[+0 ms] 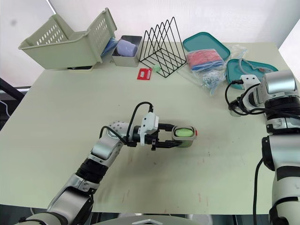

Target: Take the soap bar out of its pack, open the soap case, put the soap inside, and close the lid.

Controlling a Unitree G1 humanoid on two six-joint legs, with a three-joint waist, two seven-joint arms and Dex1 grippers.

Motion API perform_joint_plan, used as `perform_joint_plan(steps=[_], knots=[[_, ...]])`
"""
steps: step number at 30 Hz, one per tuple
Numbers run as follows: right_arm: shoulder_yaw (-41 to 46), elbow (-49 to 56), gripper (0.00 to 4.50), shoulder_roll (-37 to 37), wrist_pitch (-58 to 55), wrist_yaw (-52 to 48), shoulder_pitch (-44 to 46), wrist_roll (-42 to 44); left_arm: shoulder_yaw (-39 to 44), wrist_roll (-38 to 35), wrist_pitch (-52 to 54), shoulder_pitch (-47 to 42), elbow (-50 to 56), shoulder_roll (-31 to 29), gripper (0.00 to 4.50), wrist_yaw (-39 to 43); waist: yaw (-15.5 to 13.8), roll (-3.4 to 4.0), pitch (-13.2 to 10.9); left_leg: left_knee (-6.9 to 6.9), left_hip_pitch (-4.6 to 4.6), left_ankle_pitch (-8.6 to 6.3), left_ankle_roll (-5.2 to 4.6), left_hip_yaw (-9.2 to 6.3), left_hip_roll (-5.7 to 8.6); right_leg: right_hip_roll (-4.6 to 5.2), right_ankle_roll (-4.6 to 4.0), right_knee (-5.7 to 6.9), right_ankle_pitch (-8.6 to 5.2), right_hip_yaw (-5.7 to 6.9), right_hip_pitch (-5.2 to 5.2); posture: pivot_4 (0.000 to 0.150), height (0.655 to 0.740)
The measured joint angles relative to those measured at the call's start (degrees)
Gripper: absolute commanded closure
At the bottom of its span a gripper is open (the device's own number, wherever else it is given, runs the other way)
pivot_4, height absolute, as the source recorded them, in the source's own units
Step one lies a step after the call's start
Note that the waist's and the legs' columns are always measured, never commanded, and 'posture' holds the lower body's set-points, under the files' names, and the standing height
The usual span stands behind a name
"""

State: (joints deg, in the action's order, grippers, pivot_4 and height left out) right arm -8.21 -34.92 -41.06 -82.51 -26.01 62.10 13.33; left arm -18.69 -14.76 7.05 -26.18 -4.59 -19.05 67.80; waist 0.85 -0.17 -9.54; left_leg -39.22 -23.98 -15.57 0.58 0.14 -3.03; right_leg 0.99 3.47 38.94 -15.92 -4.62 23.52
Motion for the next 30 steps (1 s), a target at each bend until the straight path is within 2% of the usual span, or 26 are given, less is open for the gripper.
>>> perform_joint_plan(steps=[1, 8, 10, 13, 17, 20, 24, 30], knots=[[-0.03, 0.08, 2.71, 0.0, 0.12, -0.09, -0.07, -0.12, -0.02, 0.02, 0.0, 0.0, 0.0, 0.04, 2.48, -0.04, -0.01, 0.0, 0.0, 0.0, 0.0, 0.0, 0.0, 0.0, 0.0, 0.0, 0.0, 0.0, 0.0, 0.0, 0.0, 0.15, 0.74], [-3.59, 2.88, 2.71, -1.39, 2.03, -4.8, -1.16, -0.61, -0.14, 0.06, 0.01, 0.02, 0.04, 0.16, 2.48, -0.27, -0.02, 0.0, 0.0, 0.0, 0.0, 0.0, 0.0, 0.0, 0.0, 0.0, 0.0, -0.01, 0.0, 0.0, 0.0, 0.15, 0.74], [-5.74, 6.22, 2.71, -2.73, 4.21, -8.8, -2.29, -0.04, -0.2, 0.06, 0.02, 0.14, 0.22, 0.09, 2.48, -0.43, 0.0, 0.0, 0.0, 0.0, 0.0, 0.0, 0.0, -0.01, 0.0, 0.0, 0.0, -0.01, 0.0, 0.01, 0.0, 0.15, 0.74], [-9.67, 17.47, 2.71, -9.04, 15.83, -22.55, -6.88, 1.87, -0.47, 0.05, 0.02, -0.01, 0.32, 0.06, 2.48, -0.42, -0.2, 0.03, -0.02, 0.0, -0.05, -0.01, 0.0, -0.07, 0.0, 0.0, 0.01, -0.07, 0.0, 0.05, 0.0, 0.15, 0.74], [-9.95, 26.93, 2.71, -15.03, 28.55, -37.09, -9.06, 3.94, -0.6, 0.22, 0.04, -0.32, 0.22, -0.1, 2.48, -0.51, -0.02, 0.03, -0.02, 0.0, -0.01, -0.01, 0.0, -0.08, 0.0, -0.01, 0.01, -0.05, 0.0, 0.06, -0.01, 0.15, 0.74], [-9.98, 30.99, 2.71, -17.22, 32.1, -46.15, -9.63, 5.94, -0.59, 0.35, 0.04, -0.51, 0.09, -0.1, 2.48, -0.51, 0.05, 0.03, -0.02, -0.02, 0.02, 0.0, 0.0, -0.07, -0.01, -0.01, 0.0, -0.01, 0.0, 0.05, -0.02, 0.15, 0.74], [-9.88, 35.0, 2.71, -18.68, 35.58, -52.73, -10.89, 7.03, -0.64, 0.39, -0.01, -0.64, -0.2, 0.2, 2.48, -0.5, -0.07, 0.03, -0.02, -0.01, 0.01, 0.0, 0.0, -0.08, -0.01, -0.01, 0.0, -0.04, 0.0, 0.06, -0.02, 0.15, 0.74], [-9.76, 43.46, 2.71, -18.84, 37.64, -56.96, -14.33, 8.59, -0.64, 0.45, -0.08, -0.89, -0.63, 0.42, 2.48, -0.52, -0.12, 0.03, -0.02, -0.06, 0.01, 0.0, 0.0, -0.09, -0.01, -0.01, 0.0, 0.0, 0.0, 0.06, -0.03, 0.15, 0.74]])
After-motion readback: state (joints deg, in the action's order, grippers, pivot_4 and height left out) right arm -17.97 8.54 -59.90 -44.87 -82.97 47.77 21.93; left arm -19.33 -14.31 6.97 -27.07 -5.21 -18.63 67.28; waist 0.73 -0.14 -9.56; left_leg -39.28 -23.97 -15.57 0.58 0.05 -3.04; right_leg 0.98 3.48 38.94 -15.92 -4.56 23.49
